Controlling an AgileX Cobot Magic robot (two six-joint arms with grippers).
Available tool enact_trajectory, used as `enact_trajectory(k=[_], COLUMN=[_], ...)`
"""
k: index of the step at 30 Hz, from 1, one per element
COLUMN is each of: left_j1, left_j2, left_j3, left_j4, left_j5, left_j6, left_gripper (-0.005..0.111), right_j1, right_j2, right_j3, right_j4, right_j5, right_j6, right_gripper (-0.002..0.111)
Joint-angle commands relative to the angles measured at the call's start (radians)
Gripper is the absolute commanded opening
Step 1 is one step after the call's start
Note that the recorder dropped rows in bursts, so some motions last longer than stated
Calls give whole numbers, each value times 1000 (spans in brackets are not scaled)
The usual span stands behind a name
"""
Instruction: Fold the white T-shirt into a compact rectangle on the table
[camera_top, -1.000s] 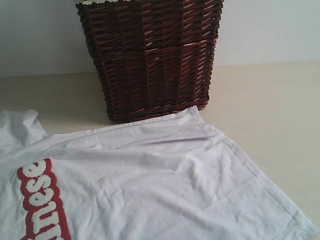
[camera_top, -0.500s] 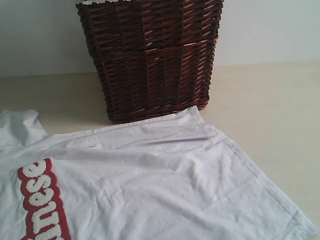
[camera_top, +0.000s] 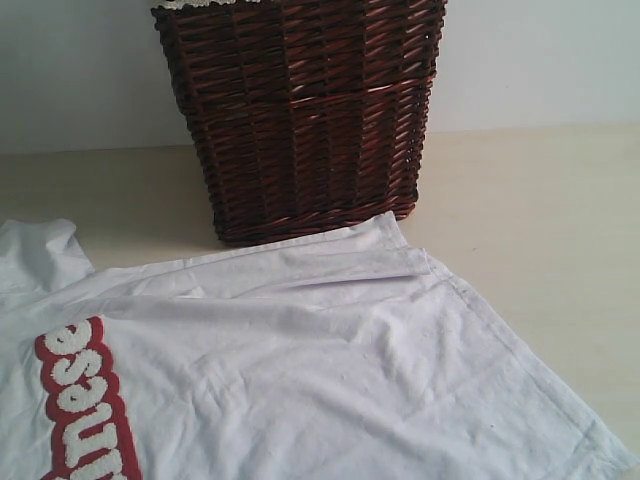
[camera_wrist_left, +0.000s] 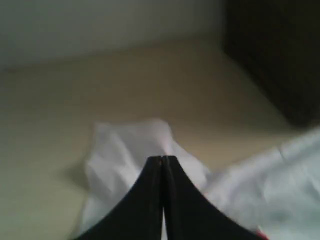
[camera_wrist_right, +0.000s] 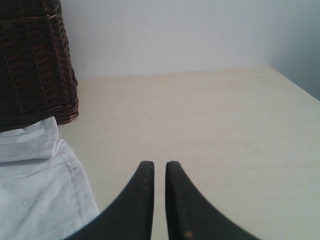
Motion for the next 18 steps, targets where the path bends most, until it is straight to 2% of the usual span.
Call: enact_trajectory(k=[1, 4, 6, 11, 14, 16, 17, 18], left_j1=[-155, -301, -328, -325, -325, -325, -325, -325], left_j2=[-306, -517, -575, -652, -681, -681, -681, -681], left_j3=[-25, 47, 91, 219, 287, 302, 302, 302], left_j4=[-123, -123, -123, -123, -123, -19, 110, 126], left_j5=[-251, -250, -257, -292, -121, -125, -159, -164], left_j6=[-197, -240, -240, -280, -489, -546, -546, -546], left_gripper=[0, 0, 0, 0, 0, 0, 0, 0], right_j1=[-6, -6, -6, -6, -6, -6, -6, -6], right_j2=[-7, -7, -7, -7, -7, -7, -7, -7], right_j3=[5, 5, 5, 5, 5, 5, 5, 5], right_j4=[-3, -3, -3, -3, -3, -3, -3, -3], right_j5=[-6, -6, -6, -6, -6, -6, -6, -6], right_j6=[-7, -7, -7, -7, -7, -7, -7, -7], right_gripper=[11, 11, 11, 11, 11, 11, 11, 11])
